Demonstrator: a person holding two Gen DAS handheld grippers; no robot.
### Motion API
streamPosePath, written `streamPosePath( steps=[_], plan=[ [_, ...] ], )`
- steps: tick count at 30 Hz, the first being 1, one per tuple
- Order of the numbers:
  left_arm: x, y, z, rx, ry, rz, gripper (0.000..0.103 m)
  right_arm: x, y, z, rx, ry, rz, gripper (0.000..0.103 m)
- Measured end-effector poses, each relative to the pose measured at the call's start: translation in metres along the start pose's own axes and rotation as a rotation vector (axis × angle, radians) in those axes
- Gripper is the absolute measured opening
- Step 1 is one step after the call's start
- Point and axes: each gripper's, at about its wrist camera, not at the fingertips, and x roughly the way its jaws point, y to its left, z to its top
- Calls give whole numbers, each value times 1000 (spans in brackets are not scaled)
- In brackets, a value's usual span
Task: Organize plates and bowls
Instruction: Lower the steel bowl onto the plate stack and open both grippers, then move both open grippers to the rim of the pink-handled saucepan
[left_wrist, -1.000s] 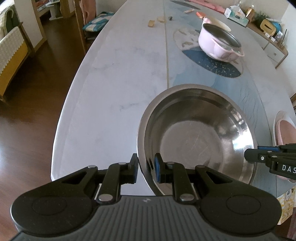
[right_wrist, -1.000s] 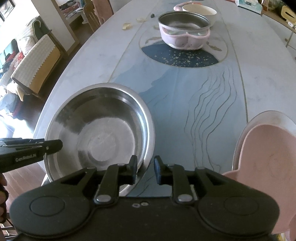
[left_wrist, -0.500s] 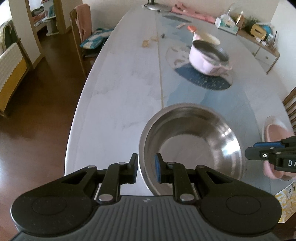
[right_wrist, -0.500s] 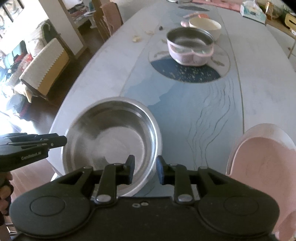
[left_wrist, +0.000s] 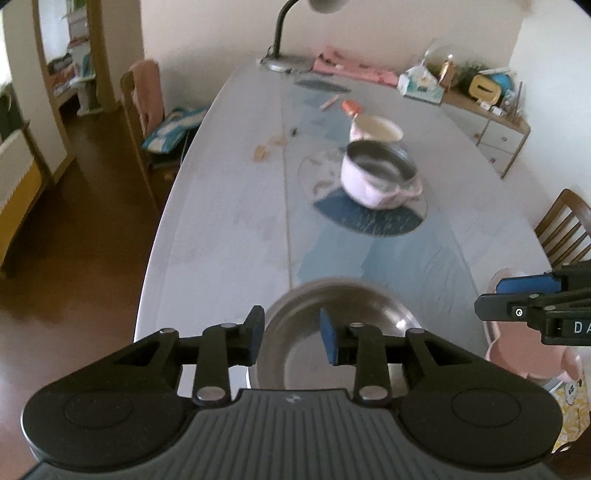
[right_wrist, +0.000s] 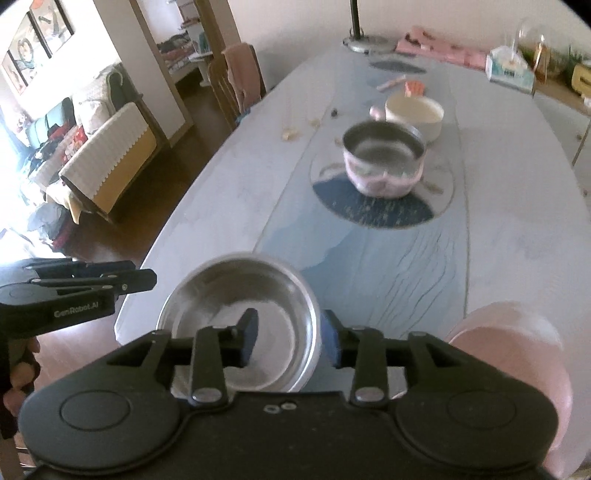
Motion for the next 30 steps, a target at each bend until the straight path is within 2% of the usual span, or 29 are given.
streamPosePath(
  steps=[3, 6, 8, 10, 12, 15, 23, 30],
  plan=[
    [-3, -9, 15, 16, -22, -11, 32, -9, -6, 11, -19, -24, -4, 44],
    [-1, -19, 33, 28, -38, -19, 34, -17, -16, 25, -38, -51, -13, 51],
    [1, -26, 45, 34, -57, -14, 60, -21, -23, 34, -49, -69, -20, 58],
    [4, -34, 58, 49, -90, -4, 67, -24, -32, 46, -56, -85, -25, 61],
    [9, -42, 70, 66, -103, 0, 67, -26, -43, 59, -59, -102, -31, 64],
    [19, -50, 90, 65, -111, 0, 74, -24, -61, 78, -57, -122, -31, 68],
    [61, -65, 133, 50, -101, -3, 76, -1, -101, 118, -68, -176, -41, 99],
    [114, -75, 163, 26, -61, 24, 76, 40, -128, 148, -65, -140, -57, 99]
  ],
)
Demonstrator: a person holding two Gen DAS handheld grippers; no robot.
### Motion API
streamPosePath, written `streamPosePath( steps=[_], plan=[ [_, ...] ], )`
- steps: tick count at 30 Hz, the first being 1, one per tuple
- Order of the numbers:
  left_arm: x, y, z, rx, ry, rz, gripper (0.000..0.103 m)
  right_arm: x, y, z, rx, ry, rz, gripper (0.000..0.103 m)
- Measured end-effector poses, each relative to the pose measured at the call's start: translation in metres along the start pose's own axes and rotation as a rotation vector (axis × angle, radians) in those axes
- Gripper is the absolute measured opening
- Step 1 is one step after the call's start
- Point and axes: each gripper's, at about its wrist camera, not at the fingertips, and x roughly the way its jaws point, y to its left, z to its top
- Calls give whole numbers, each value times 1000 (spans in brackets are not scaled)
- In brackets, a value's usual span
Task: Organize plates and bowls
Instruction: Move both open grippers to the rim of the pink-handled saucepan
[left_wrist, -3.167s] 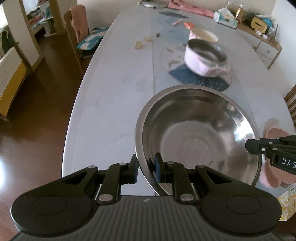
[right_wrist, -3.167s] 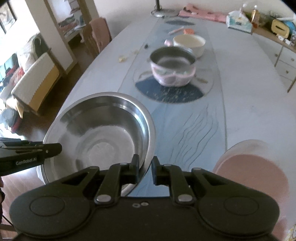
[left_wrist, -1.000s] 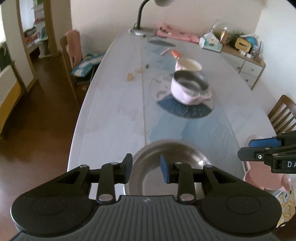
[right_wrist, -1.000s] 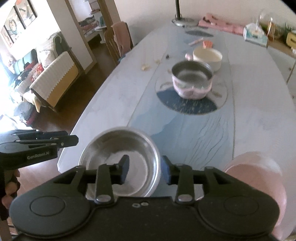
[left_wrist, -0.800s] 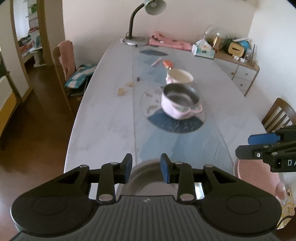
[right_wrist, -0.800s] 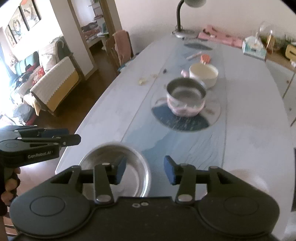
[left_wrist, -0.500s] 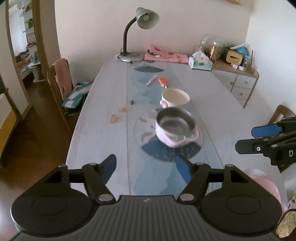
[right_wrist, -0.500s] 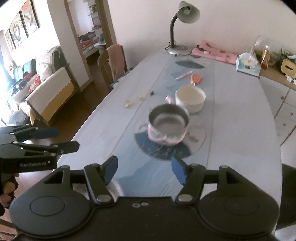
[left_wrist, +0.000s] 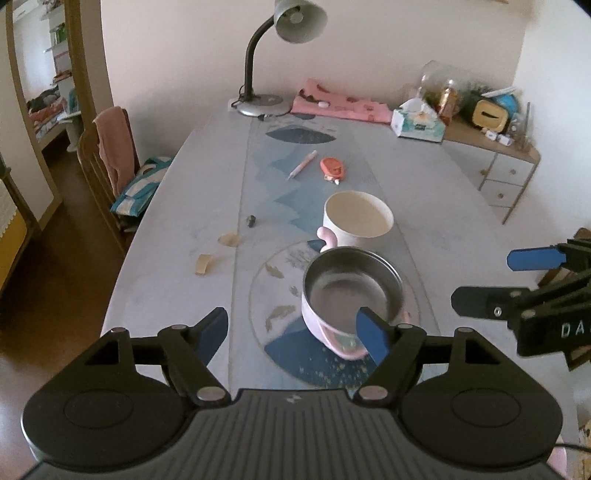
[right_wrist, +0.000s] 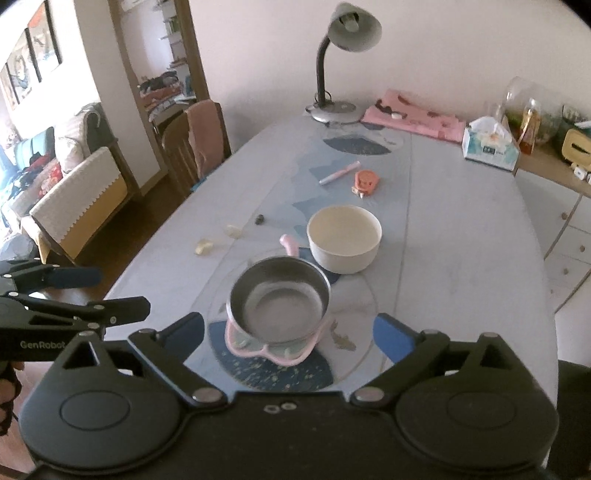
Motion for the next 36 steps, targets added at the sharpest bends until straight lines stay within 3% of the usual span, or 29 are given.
streamPosePath(
  steps=[10, 17, 22, 31, 36],
  plan=[
    [76, -8, 21, -22, 89, 34, 76, 64, -26, 12, 4, 75, -26, 97],
    [118, -3, 24, -95, 173, 57, 76, 101, -34, 15, 11, 141, -13, 88],
    [139, -3, 23, -106, 183, 114, 76, 124, -36, 15, 22, 184, -18, 83],
    [164, -4, 20, -104, 220, 116, 75, 154, -40, 12, 38, 236, -24, 68],
    [172, -4, 19, -125, 245, 88, 50, 163, -45, 9, 59, 256, -18, 53]
  ],
)
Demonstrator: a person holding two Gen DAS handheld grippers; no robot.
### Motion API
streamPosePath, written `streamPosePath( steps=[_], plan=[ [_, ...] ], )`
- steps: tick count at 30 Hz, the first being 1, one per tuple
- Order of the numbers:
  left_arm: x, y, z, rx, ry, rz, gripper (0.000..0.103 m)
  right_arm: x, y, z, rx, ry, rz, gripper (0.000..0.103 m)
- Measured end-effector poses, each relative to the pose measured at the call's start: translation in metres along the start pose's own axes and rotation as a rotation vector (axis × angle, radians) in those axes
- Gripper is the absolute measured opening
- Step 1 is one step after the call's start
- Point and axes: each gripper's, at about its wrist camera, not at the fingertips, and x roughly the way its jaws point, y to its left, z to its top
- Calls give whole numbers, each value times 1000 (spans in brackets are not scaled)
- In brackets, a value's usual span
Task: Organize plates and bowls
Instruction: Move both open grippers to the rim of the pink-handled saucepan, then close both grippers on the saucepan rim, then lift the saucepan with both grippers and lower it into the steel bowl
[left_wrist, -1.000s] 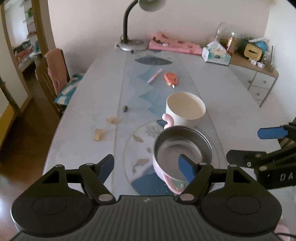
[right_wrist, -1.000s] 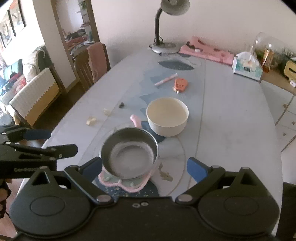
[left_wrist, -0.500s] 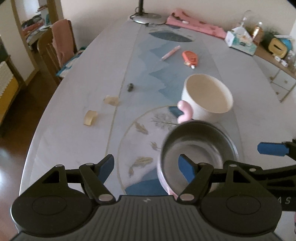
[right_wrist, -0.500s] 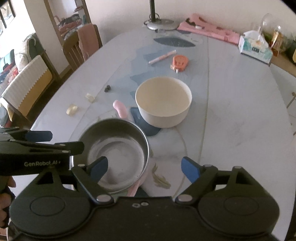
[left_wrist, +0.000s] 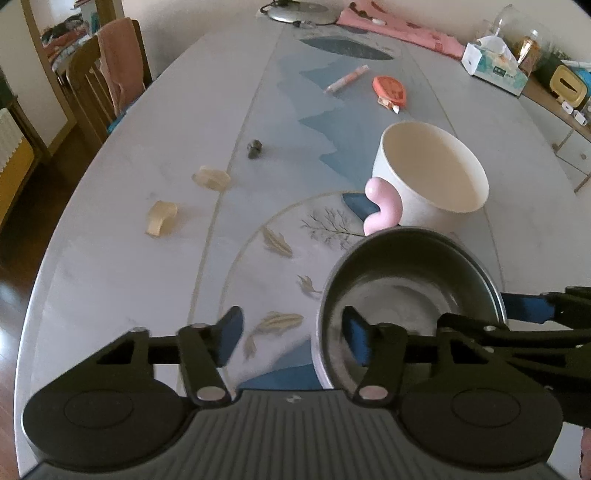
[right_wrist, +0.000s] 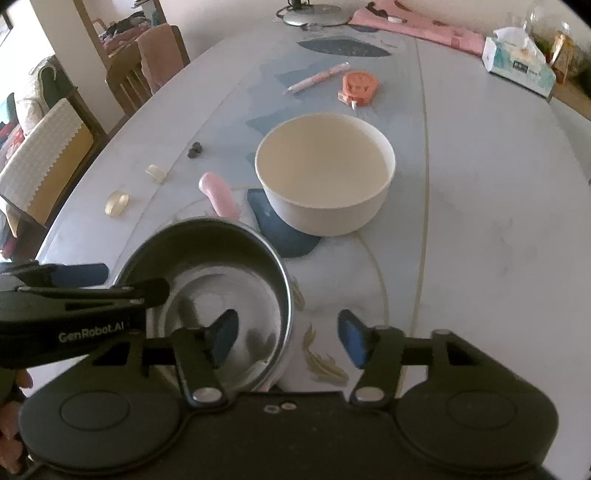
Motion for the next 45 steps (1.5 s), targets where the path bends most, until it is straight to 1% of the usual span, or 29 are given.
streamPosePath(
  steps=[2, 4, 6, 7, 8, 9, 11, 13, 16, 18, 20, 25, 30, 39, 45],
  plan=[
    [0, -1, -1, -4, 7, -11, 40, 1, -2, -1, 12, 5, 2, 46],
    [0, -1, -2, -7, 12, -17, 33, -1, -5, -1, 24, 6, 14, 43],
    [-2, -2, -4, -6, 15, -16, 31, -4, -6, 0, 27, 2, 18, 40],
    [-4, -2, -4, -4, 13, -17, 29, -5, -6, 1, 27, 1, 18, 36],
    [-5, -3, -4, -2, 11, -18, 24, -7, -7, 1, 28, -1, 19, 32],
    [-5, -4, -4, 1, 11, -17, 21, -9, -7, 1, 30, -2, 20, 30],
    [-7, -5, -4, 5, 10, -18, 19, -10, -6, 1, 28, 0, 19, 21],
    [-8, -6, -5, 13, 7, -18, 17, -11, -4, 1, 23, 0, 7, 15],
    [-12, -10, -6, 34, 4, -19, 10, -14, -2, 0, 24, -10, 8, 8],
    [-16, -14, -8, 54, -2, -15, 6, -17, 0, -1, 26, -16, 0, 8],
    [-20, -18, -11, 70, -9, 0, 6, -19, 2, -1, 27, -18, -8, 7],
    [-27, -20, -19, 87, 3, 1, 6, -24, 3, -7, 50, -14, -22, 5],
    [-44, -18, -29, 102, -2, -1, 6, -37, 9, -17, 60, -11, -24, 5],
    [-96, -7, -53, 108, -33, -1, 6, -79, 32, -41, 66, -15, -15, 5],
    [-134, 6, -73, 100, -49, -2, 6, -114, 56, -57, 49, -43, -11, 6]
  ],
)
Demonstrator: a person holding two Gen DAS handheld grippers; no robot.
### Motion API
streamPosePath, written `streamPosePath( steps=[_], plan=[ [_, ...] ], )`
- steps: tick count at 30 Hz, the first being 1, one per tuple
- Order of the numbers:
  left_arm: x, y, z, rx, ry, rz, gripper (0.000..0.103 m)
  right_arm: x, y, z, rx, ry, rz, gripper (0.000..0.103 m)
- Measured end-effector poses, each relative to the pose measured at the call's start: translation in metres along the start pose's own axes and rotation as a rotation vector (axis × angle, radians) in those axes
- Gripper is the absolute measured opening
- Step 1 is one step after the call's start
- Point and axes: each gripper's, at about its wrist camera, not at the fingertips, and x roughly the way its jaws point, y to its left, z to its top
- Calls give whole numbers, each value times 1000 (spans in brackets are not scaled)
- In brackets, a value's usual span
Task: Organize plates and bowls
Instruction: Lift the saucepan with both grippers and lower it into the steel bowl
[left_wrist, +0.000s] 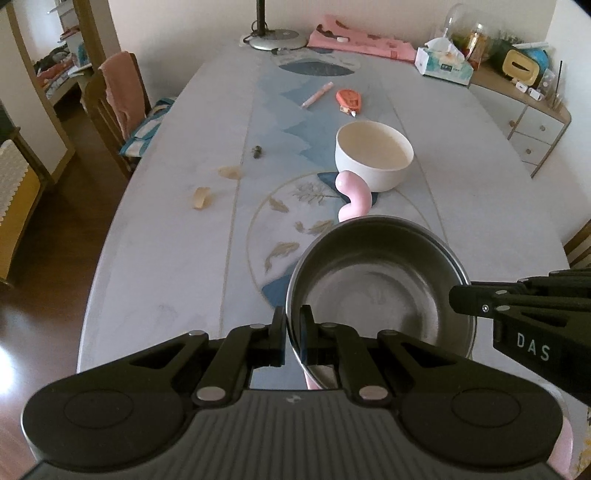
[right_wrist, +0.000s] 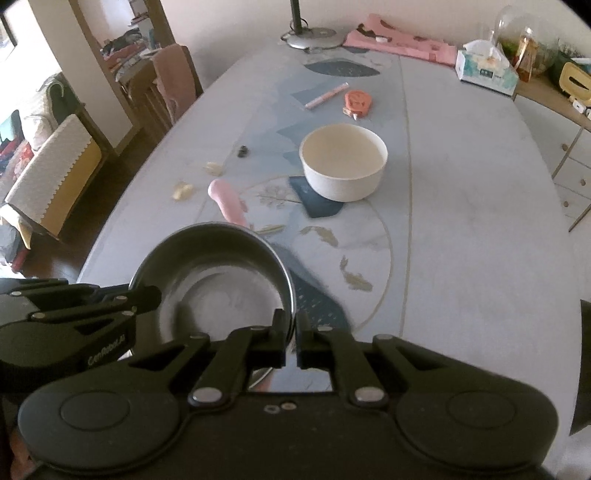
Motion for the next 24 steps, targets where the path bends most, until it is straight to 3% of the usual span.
streamPosePath(
  steps=[11, 24],
  plan=[
    [-55, 21, -43, -24, -1, 15, 6, -46, 38, -37, -29, -9, 42, 6],
    [-84, 48, -97, -35, 23, 13, 6, -68, 82, -81, -81, -1, 45, 6]
  ],
)
